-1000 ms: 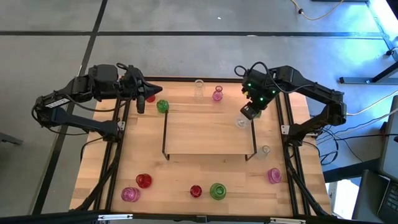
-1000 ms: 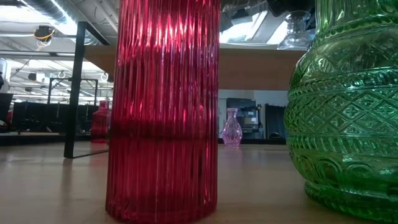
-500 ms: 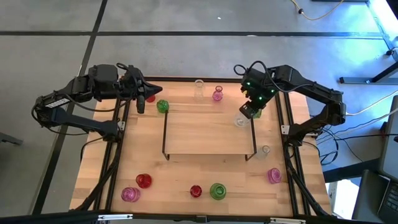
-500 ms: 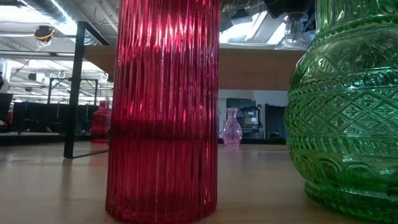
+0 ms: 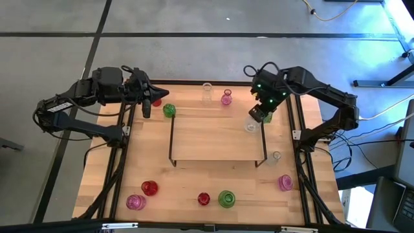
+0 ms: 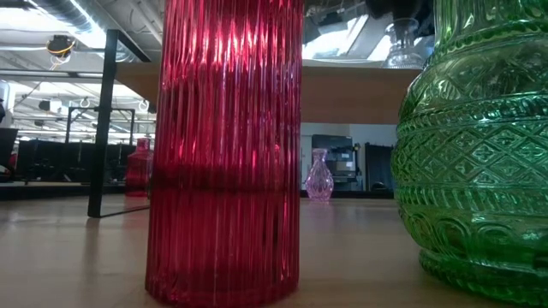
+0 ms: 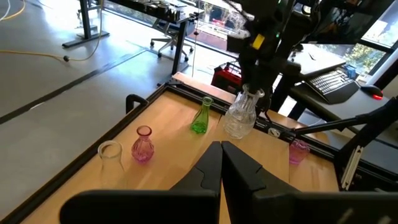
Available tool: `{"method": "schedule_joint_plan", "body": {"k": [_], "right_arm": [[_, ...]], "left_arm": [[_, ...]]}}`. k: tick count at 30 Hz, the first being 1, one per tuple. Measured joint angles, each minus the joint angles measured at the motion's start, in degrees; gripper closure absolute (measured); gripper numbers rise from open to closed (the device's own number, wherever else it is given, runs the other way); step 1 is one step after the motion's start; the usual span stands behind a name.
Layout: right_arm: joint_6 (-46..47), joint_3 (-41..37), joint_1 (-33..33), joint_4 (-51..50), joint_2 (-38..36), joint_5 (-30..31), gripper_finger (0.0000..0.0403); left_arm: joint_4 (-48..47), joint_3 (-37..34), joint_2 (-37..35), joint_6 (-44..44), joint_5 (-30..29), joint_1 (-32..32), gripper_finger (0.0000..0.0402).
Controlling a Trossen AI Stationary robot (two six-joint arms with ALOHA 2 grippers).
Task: Sort vases onto shelf
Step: Put the top right transparent vase on the shelf, then put the top right green vase on the shelf
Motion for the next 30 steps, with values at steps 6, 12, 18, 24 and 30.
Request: {"method": "schedule_joint_plan", "body": {"k": [6,12,18,24,30], "right_arm": [[0.04,3.60,0.00,-1.39,-0.06,0.47,0.0309],[0.49,4.00,0.00,-2.05,-0.08,0.21,0.0308],[0.94,4.02,0.00,-1.99,-0.39,1.68,0.0308],[1.40,7.50,0.00,-2.04,-1.11,5.43,0.0308],[4.83,14.35,0.79,-1.68,-2.36,4.17,0.0308]], "left_arm": [[0.00,0.00,0.00,0.04,0.00,0.02,0.0401],[0.00,0.00,0.00,0.06,0.00,0.02,0.0401],[0.00,0.00,0.00,0.06,0.00,0.02,0.0401],[0.00,0.00,0.00,0.08,0.00,0.02,0.0401],[-0.09,0.02,0.50,0.10,0.11,0.02,0.0401]]}}
